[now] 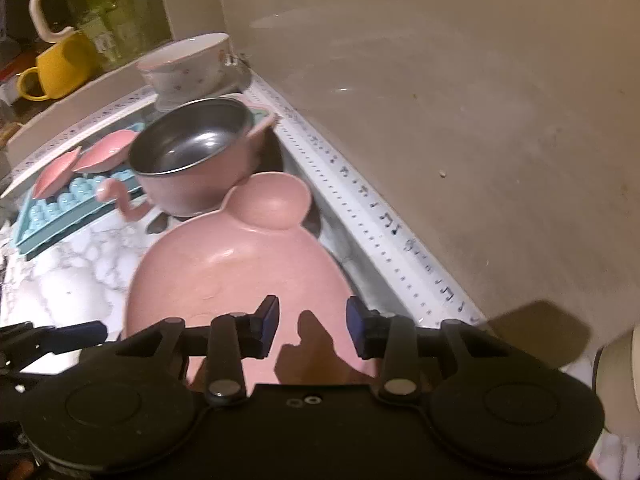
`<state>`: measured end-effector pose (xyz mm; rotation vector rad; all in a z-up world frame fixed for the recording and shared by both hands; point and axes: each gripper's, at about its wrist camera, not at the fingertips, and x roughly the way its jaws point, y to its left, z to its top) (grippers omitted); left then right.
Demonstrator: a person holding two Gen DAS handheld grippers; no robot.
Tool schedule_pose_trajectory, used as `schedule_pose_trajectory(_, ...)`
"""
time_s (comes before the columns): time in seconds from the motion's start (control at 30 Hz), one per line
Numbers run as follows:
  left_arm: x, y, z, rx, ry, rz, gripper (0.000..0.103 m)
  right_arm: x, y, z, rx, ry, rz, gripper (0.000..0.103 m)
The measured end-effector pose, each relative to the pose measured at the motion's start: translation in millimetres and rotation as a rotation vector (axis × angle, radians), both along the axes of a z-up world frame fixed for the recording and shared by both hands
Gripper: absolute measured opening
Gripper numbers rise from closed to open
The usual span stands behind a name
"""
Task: Organize plates and bowls
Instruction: 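Close the right gripper on the pink bear-shaped plate rim, then carry the pink bear plate with the right gripper to the white plate stack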
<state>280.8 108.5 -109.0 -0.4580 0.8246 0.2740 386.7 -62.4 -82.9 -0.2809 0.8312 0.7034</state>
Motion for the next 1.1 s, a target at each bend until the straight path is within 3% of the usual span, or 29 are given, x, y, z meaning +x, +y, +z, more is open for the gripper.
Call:
schedule_pose_trajectory(0.2, 6, 3, -3, -0.027, -0.006, -0.009, 0.039, 13, 0, -11, -0.037, 0.013, -0.027, 0.029)
schedule_pose_trajectory(0.33, 6, 9, -6, -0.048, -0.001, 0.010, 0.027, 18, -3, -15, -0.032, 0.050, -0.048, 0.015)
schedule_pose_trajectory(0.43, 5, 13, -8, -0.061, 0.003, 0.017, 0.021, 17, -3, -15, -0.034, 0.048, -0.046, 0.014)
schedule_pose_trajectory(0.8, -17, 13, 3, -0.031, 0.019, -0.002, 0.020, -2, -7, -4, -0.015, 0.050, -0.035, 0.010)
schedule_pose_trajectory(1.1, -57, 5, 26, -0.019, 0.003, -0.028, 0.020, -47, -24, 14, 0.012, 0.052, -0.020, 0.006)
